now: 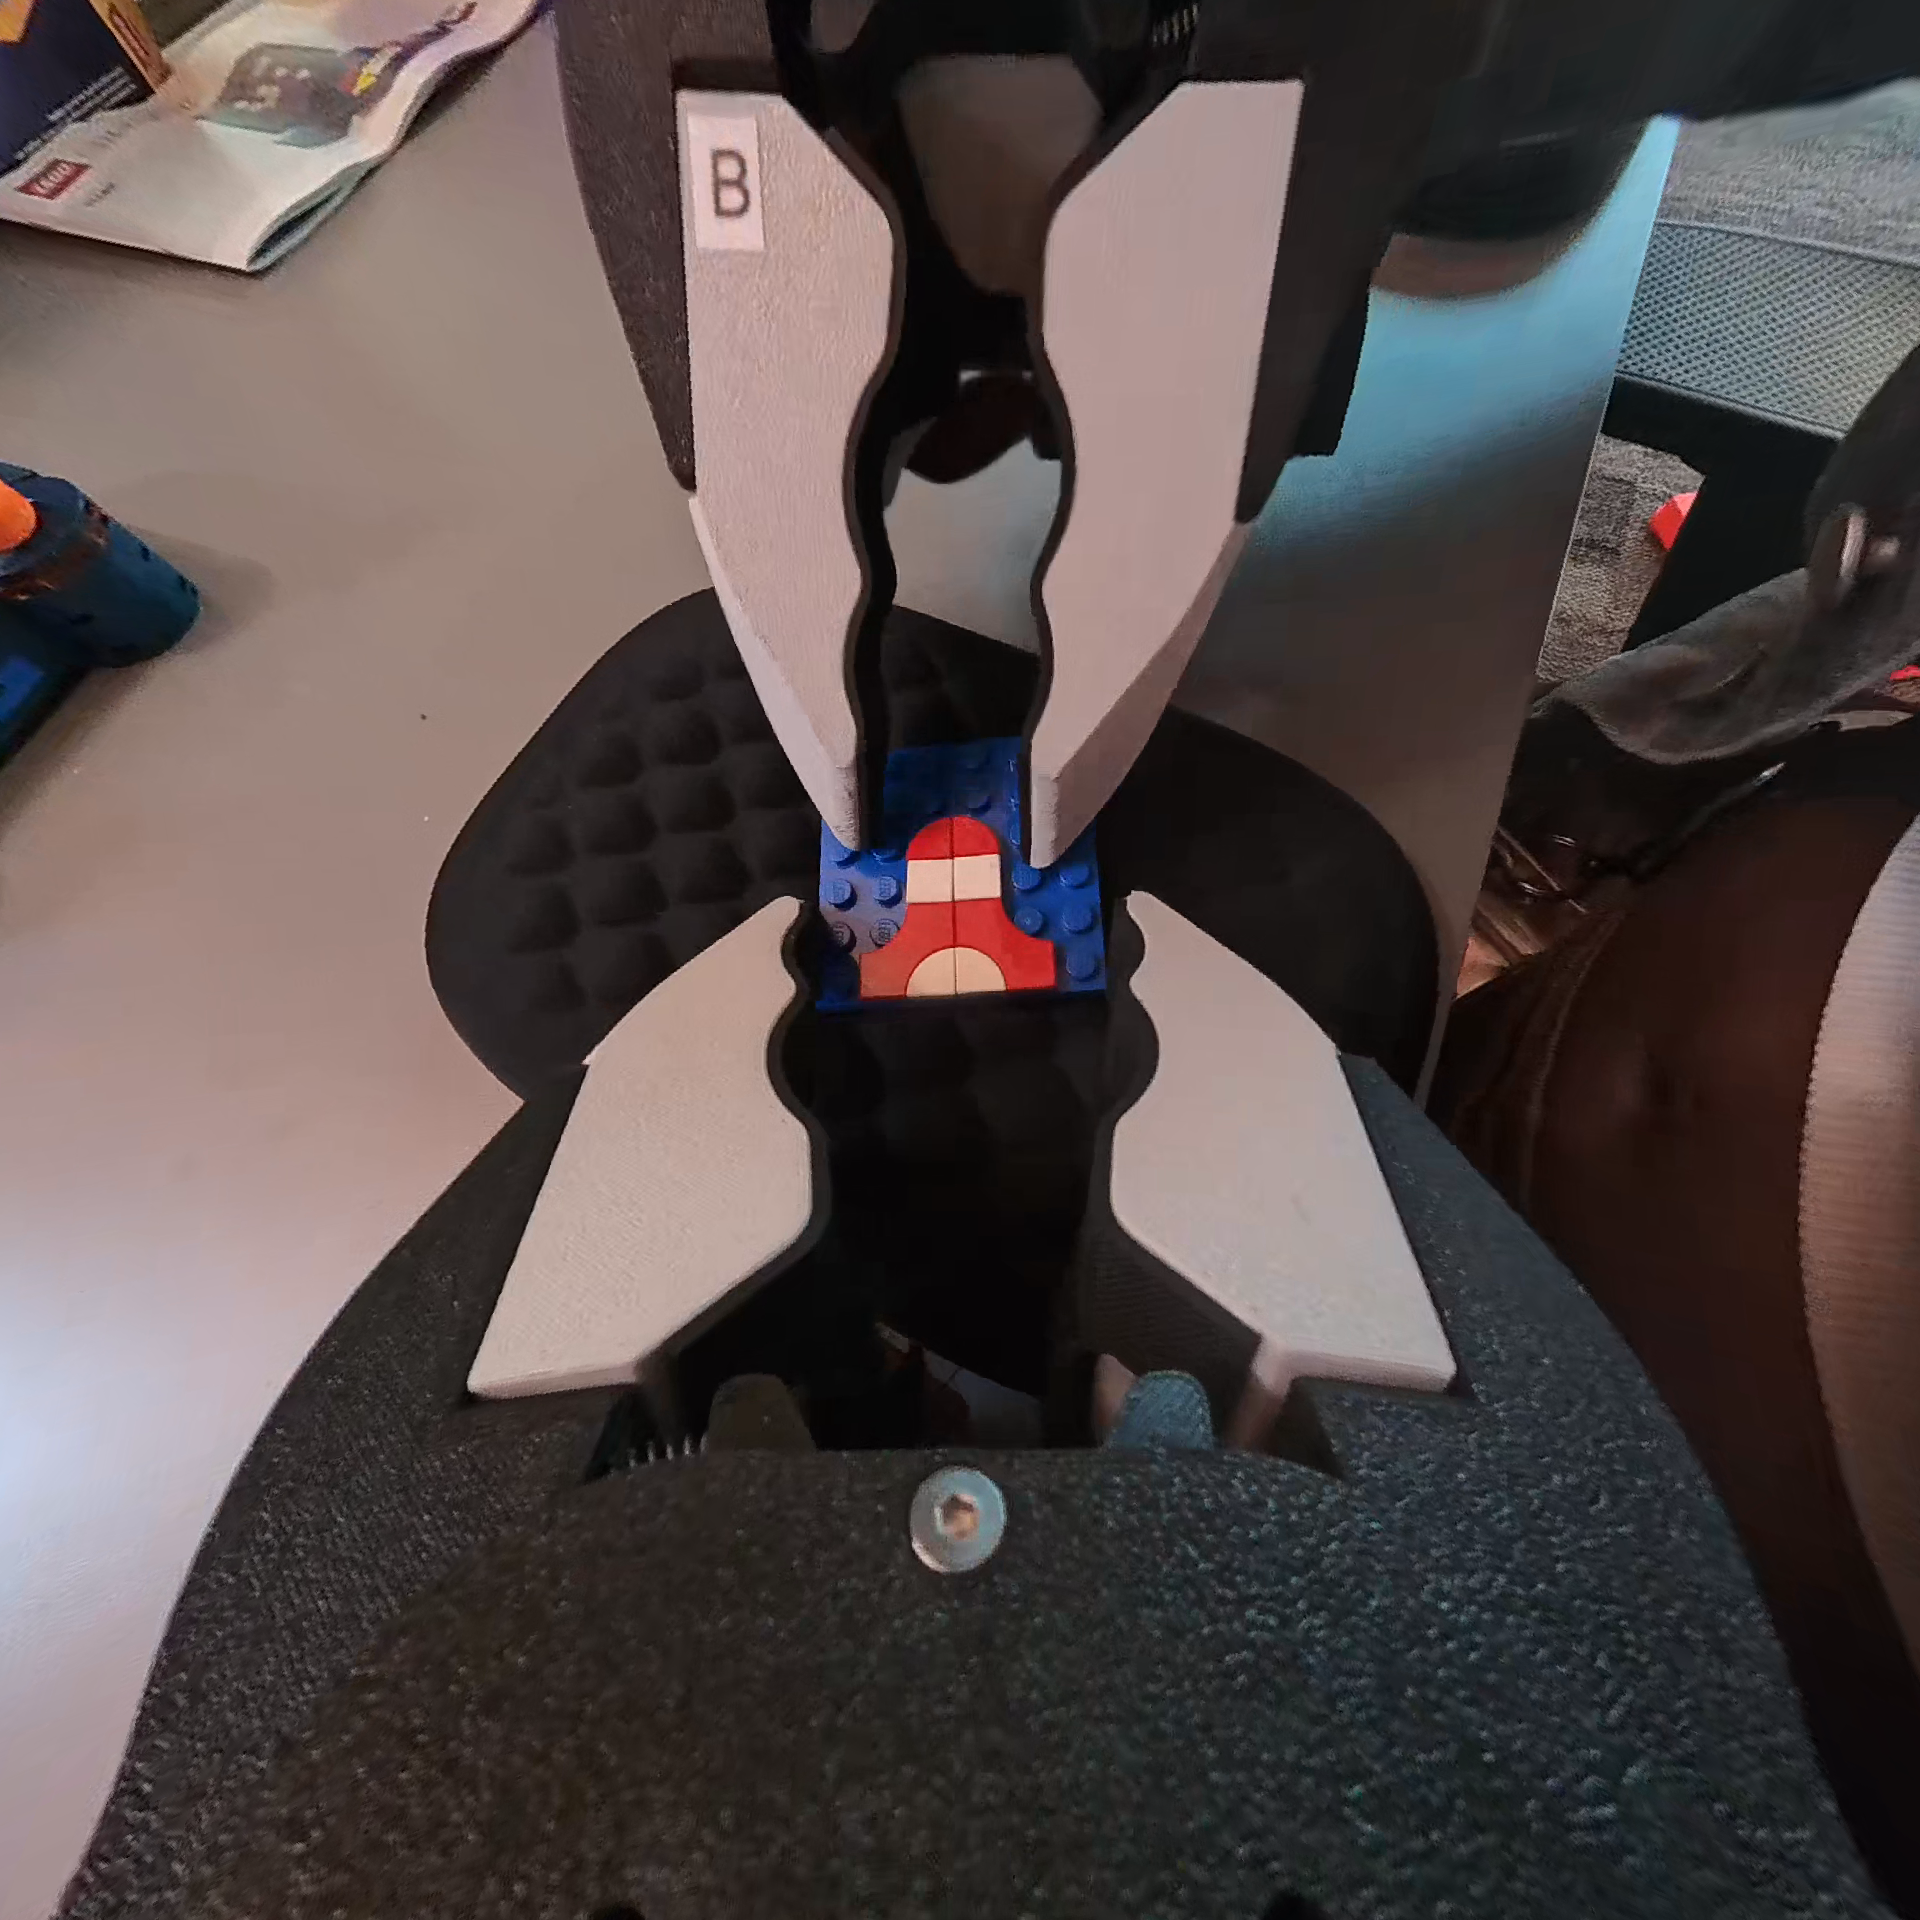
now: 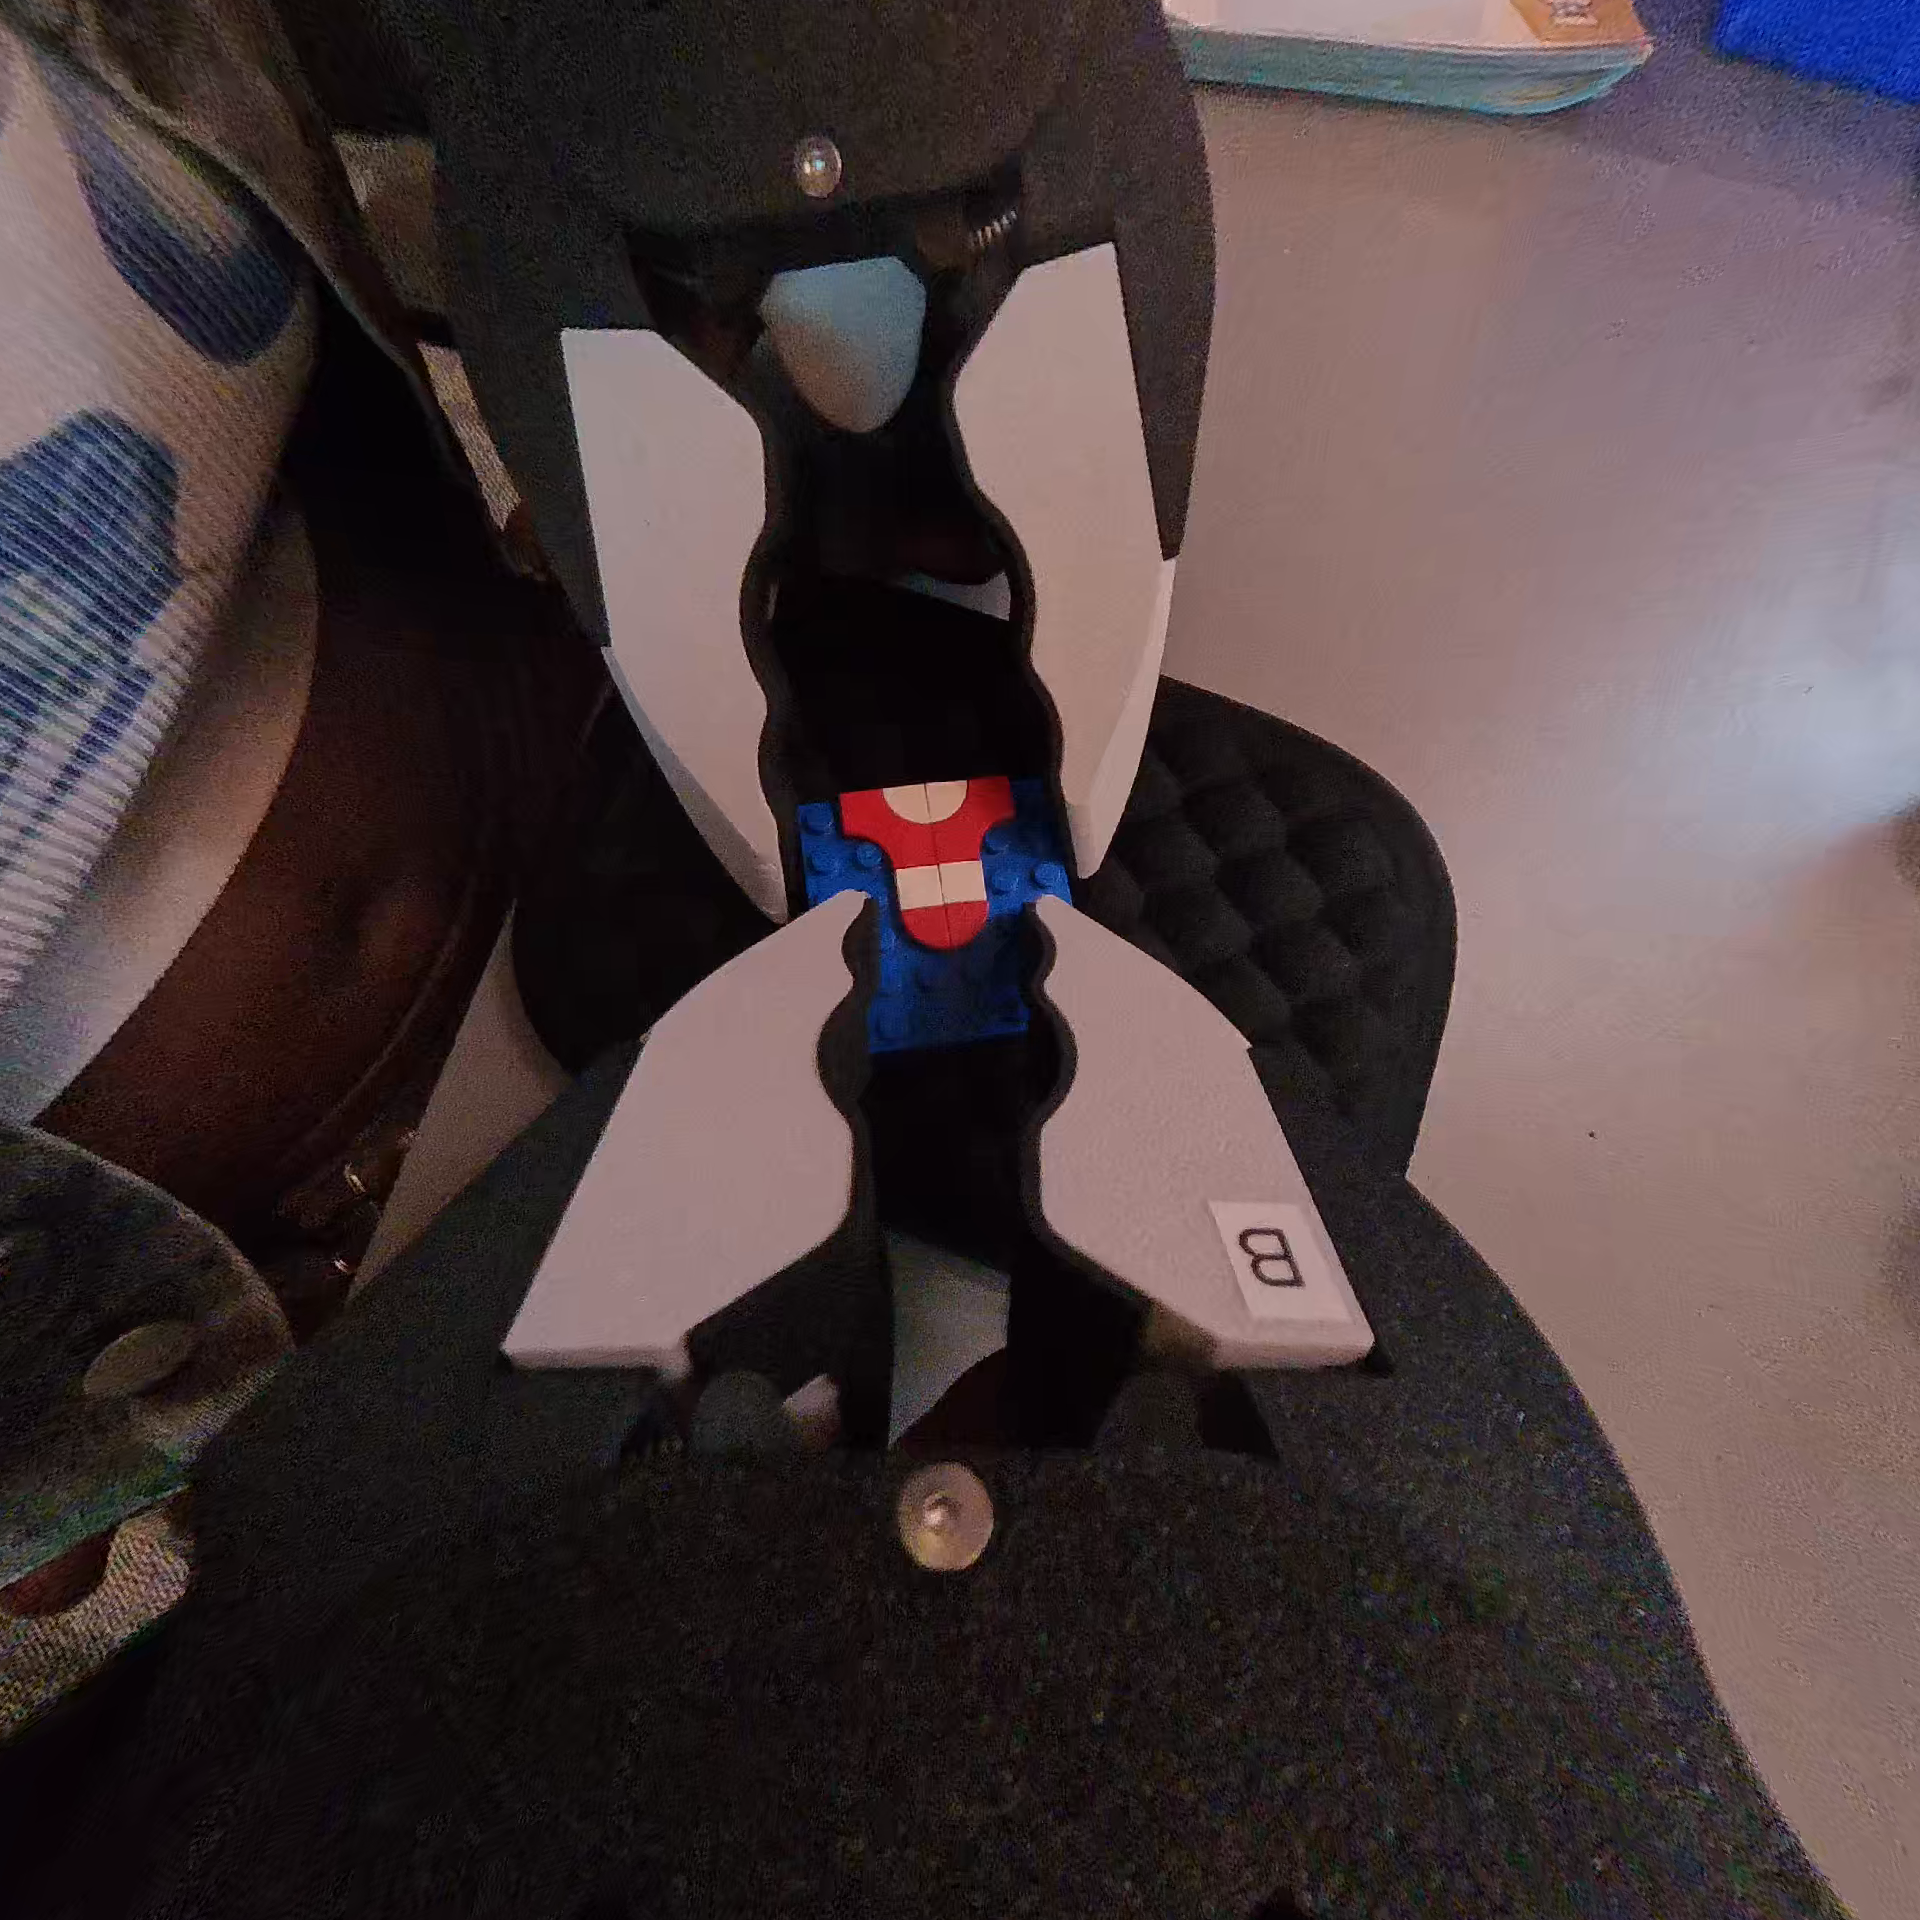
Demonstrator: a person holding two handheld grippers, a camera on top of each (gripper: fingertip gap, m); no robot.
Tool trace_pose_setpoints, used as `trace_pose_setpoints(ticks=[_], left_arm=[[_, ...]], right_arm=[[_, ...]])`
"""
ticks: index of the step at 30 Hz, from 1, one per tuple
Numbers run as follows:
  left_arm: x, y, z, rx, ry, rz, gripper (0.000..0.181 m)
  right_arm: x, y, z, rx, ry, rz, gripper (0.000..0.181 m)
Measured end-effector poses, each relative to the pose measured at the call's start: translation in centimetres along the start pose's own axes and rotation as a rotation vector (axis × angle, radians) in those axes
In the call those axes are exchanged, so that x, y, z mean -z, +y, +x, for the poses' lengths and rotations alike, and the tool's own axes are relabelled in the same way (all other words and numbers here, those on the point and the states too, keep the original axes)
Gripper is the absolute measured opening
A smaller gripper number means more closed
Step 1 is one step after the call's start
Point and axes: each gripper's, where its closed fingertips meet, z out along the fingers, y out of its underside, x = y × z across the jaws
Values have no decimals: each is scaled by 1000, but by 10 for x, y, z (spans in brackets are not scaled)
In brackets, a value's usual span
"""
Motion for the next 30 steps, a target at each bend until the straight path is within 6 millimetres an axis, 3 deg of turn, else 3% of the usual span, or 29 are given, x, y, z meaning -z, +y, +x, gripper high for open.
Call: trace_pose_setpoints(ticks=[4,9,21,27,30], left_arm=[[-1,0,0,-34,17,1,53],[-2,0,1,-65,38,1,52],[-3,0,1,-87,59,2,53],[-3,0,1,-95,60,3,52],[-4,0,1,-94,45,-2,52]], right_arm=[[0,-1,-4,113,-5,-37,20],[0,0,-5,90,-43,-15,20],[2,2,-5,25,-150,-154,24],[2,2,-5,-16,-227,-154,18],[1,3,-4,24,-175,-207,15]])
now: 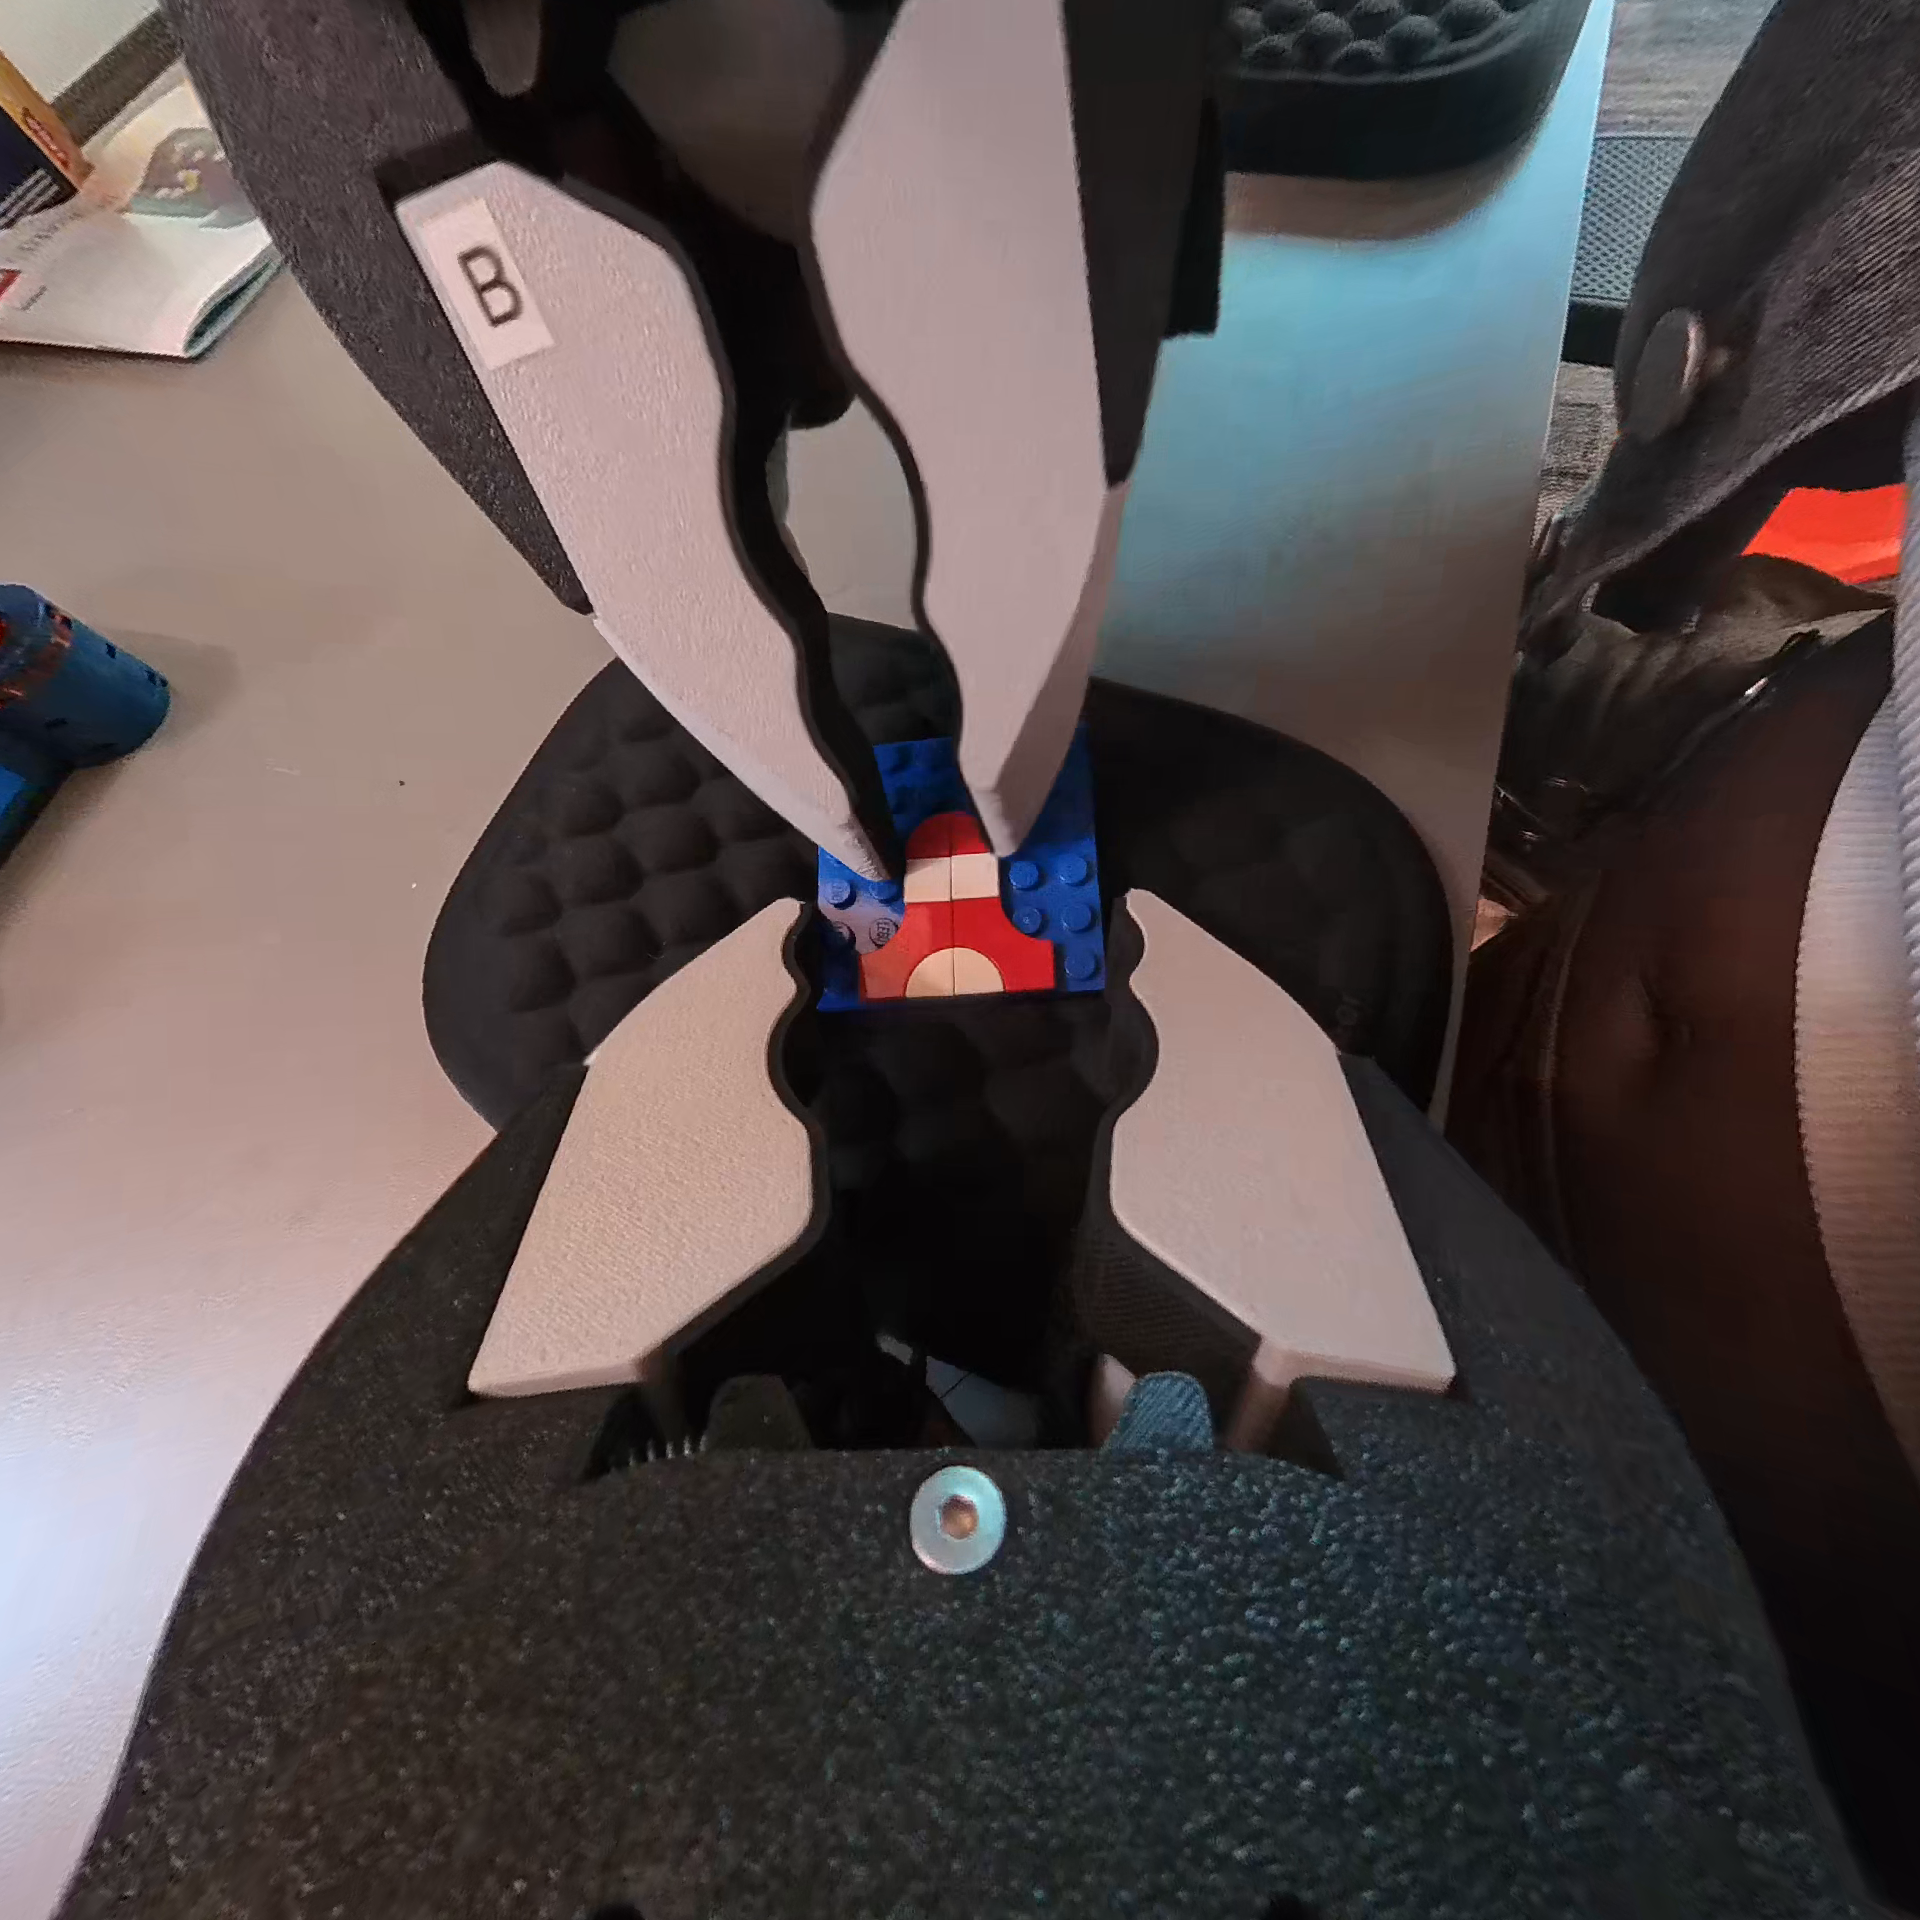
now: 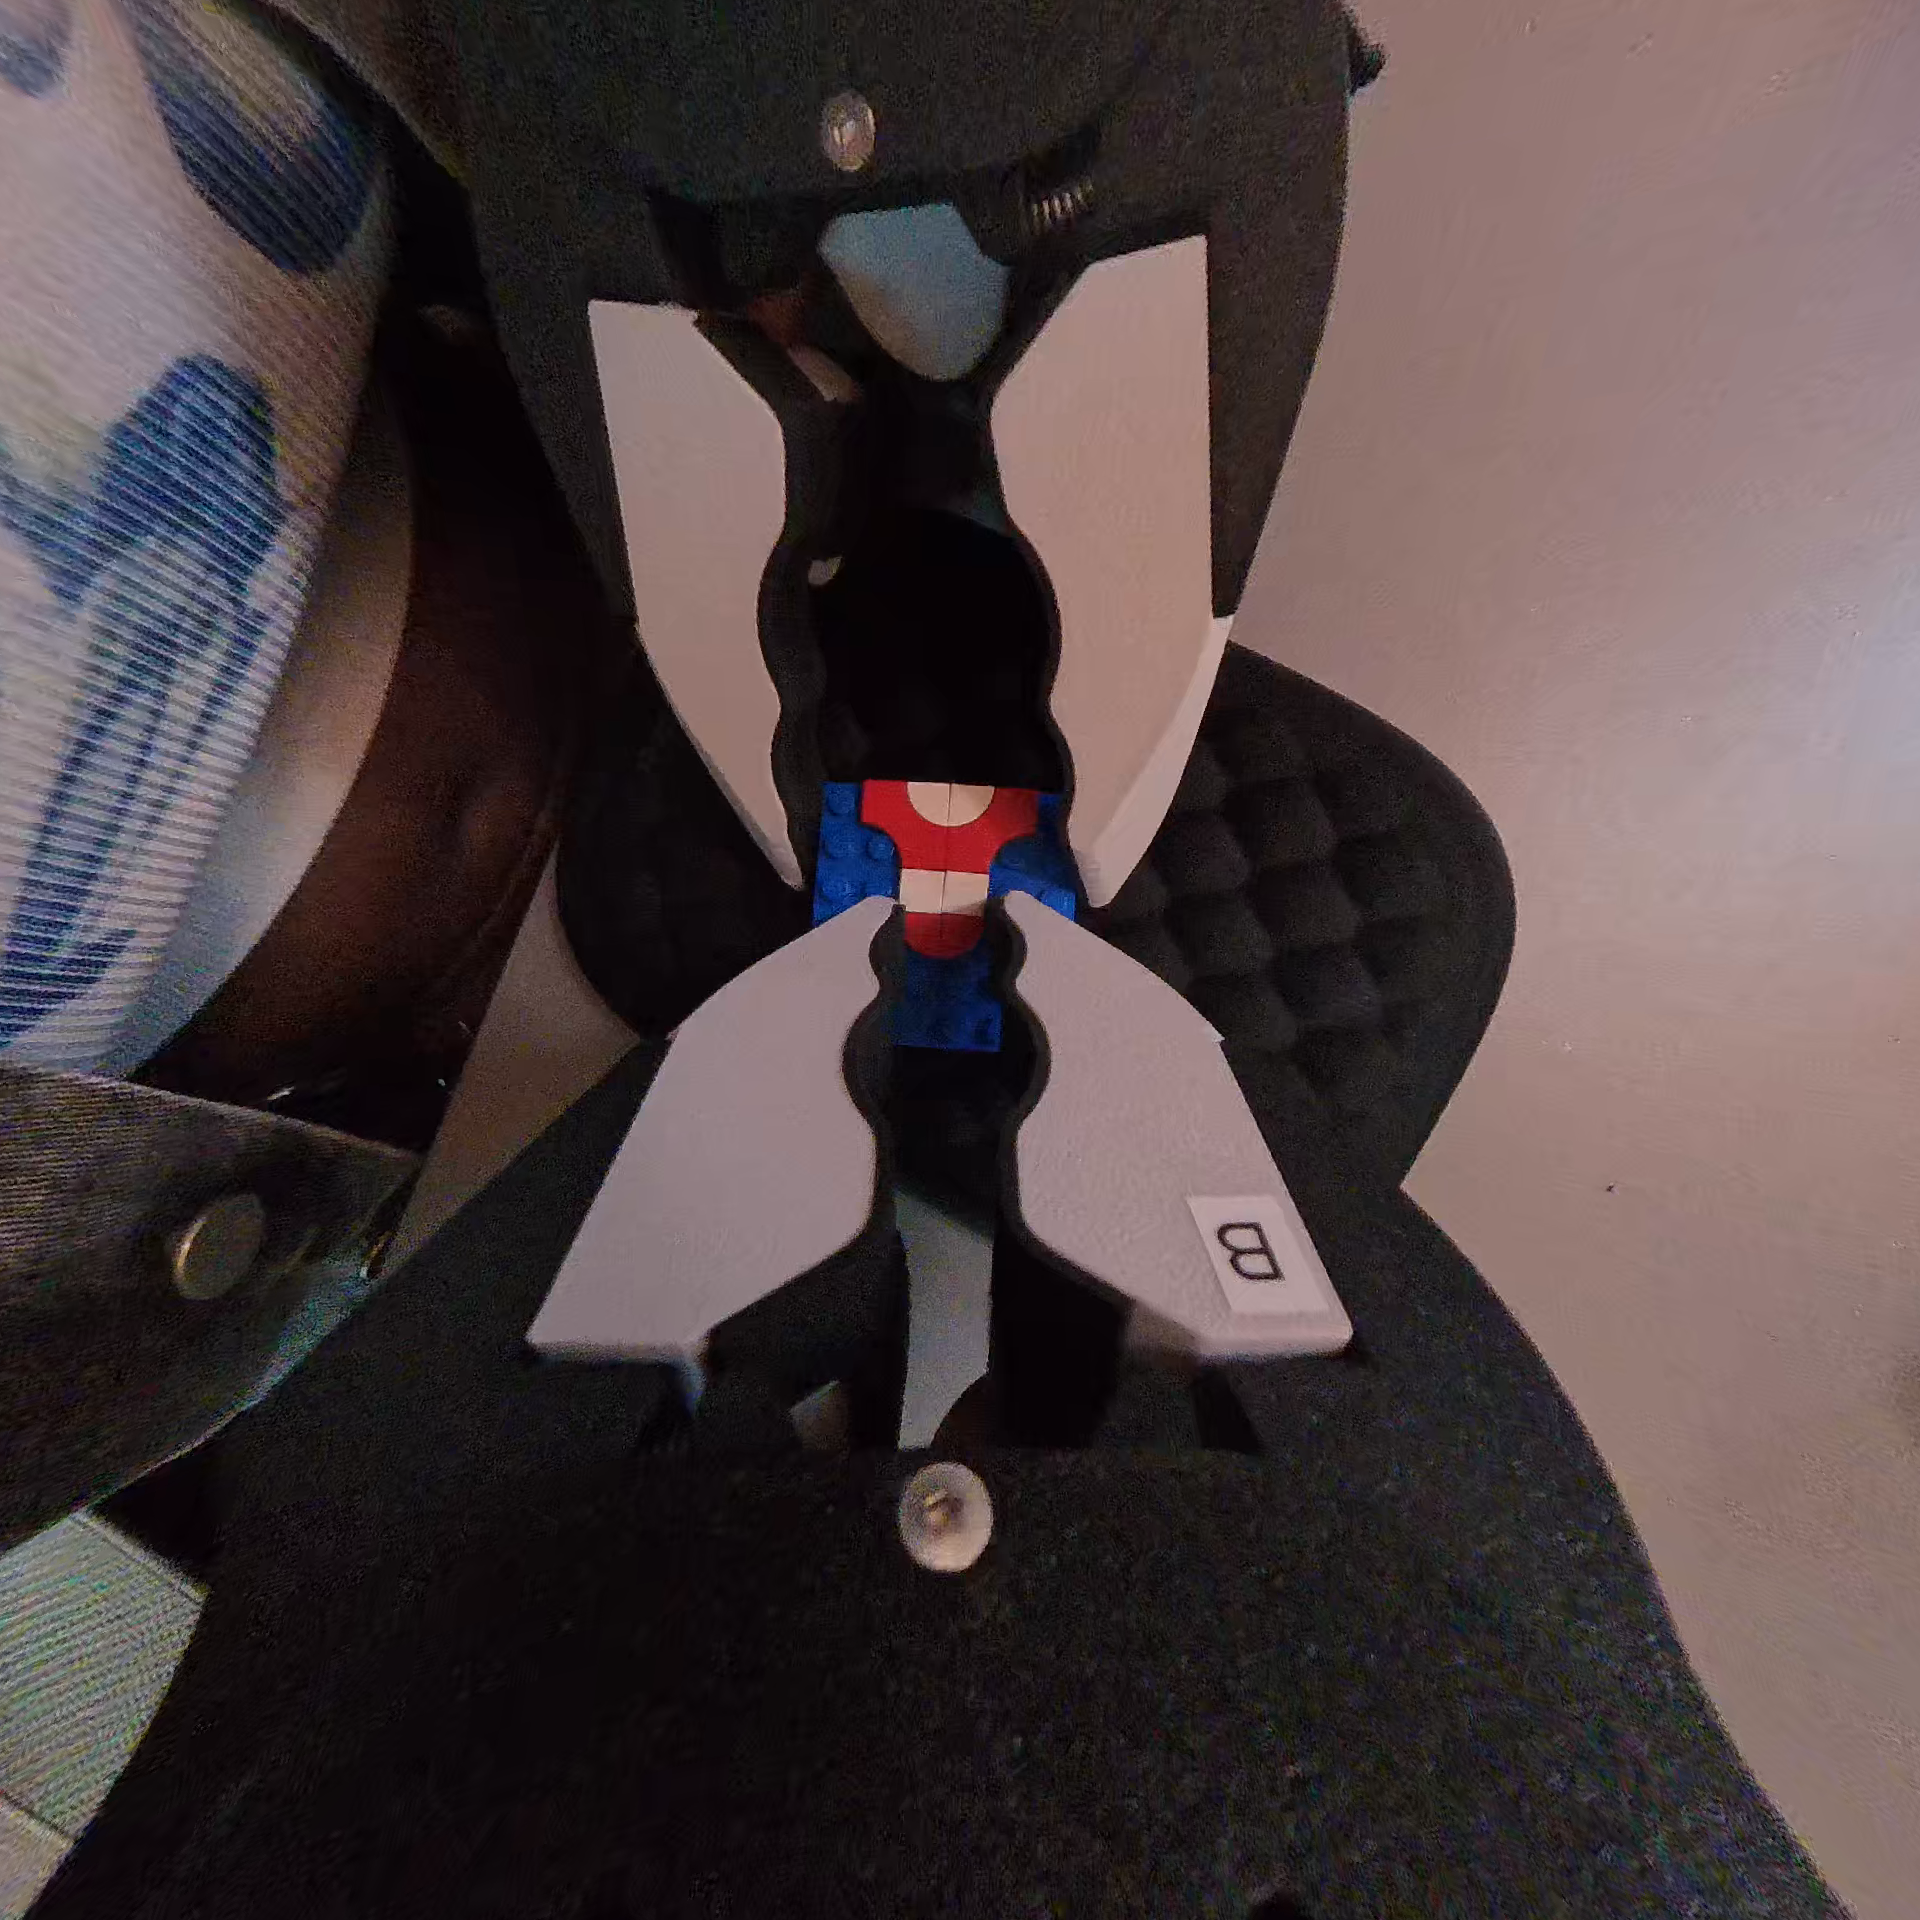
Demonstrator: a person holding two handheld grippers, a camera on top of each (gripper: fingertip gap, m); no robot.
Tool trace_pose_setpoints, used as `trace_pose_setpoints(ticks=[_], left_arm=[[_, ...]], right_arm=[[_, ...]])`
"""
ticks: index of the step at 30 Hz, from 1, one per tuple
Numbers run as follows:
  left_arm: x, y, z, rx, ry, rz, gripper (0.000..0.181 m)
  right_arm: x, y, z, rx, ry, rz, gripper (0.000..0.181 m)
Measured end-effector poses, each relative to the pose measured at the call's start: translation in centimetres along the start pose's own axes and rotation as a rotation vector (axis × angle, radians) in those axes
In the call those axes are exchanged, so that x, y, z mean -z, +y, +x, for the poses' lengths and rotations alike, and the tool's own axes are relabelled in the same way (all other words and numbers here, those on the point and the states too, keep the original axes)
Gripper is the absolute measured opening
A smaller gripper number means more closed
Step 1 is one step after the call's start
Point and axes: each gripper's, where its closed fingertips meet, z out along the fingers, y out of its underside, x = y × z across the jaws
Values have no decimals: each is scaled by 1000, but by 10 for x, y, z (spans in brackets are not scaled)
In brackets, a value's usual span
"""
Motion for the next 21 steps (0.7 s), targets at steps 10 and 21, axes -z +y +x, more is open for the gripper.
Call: trace_pose_setpoints(ticks=[10,21], left_arm=[[-1,1,1,-15,-69,-18,52],[-1,2,0,5,-118,-29,52]], right_arm=[[-5,1,-2,-26,213,-4,16],[-2,0,-3,-173,452,124,14]])
